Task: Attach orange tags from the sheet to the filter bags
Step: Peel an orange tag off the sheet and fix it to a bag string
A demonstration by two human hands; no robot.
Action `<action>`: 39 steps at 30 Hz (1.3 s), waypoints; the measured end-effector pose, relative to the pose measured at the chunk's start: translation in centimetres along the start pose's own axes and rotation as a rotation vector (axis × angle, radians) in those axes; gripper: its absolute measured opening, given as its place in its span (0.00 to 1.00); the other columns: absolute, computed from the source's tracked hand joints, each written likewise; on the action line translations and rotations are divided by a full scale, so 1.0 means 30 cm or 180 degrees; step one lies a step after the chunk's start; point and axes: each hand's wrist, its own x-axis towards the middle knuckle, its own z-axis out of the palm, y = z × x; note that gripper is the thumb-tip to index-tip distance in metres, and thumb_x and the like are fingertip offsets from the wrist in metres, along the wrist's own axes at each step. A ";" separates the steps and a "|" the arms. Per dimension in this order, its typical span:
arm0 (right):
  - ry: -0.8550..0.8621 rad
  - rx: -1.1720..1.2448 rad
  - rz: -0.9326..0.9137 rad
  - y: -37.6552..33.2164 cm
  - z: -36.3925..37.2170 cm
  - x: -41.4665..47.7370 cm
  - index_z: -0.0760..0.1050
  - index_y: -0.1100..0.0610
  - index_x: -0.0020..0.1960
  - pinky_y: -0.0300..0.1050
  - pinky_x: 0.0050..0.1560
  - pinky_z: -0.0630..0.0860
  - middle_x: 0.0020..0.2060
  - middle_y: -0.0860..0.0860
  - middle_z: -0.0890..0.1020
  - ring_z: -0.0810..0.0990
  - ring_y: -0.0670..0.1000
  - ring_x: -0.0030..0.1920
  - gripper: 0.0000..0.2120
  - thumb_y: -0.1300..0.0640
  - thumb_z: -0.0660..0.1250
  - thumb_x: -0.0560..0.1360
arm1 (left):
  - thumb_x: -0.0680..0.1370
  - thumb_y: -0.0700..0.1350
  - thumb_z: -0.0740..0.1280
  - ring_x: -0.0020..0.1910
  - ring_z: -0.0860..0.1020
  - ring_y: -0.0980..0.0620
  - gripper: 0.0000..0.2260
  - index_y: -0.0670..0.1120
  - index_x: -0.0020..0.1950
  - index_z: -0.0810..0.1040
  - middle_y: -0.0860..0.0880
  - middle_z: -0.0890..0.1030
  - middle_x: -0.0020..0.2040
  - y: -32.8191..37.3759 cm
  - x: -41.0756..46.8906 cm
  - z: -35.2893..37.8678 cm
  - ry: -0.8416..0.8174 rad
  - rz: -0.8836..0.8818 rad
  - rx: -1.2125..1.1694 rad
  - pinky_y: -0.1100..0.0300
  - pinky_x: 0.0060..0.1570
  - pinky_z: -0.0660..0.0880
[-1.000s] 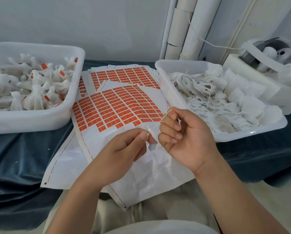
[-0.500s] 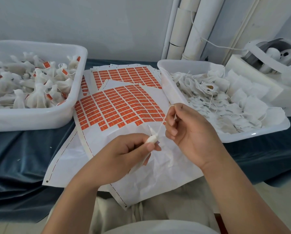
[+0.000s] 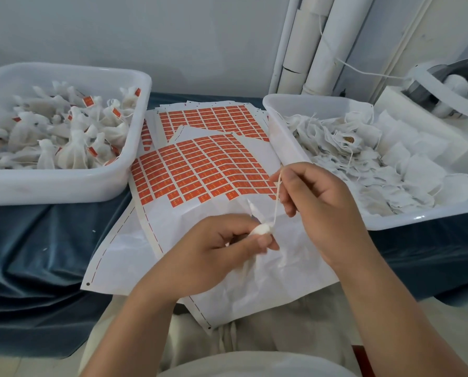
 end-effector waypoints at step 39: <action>-0.1105 -0.2043 -0.1103 -0.061 0.023 -0.032 0.83 0.47 0.48 0.30 0.46 0.72 0.44 0.40 0.80 0.79 0.43 0.44 0.07 0.46 0.69 0.79 | 0.84 0.56 0.57 0.41 0.78 0.51 0.17 0.48 0.47 0.79 0.51 0.79 0.40 -0.020 -0.022 -0.012 -0.0171 -0.0362 0.0982 0.50 0.46 0.78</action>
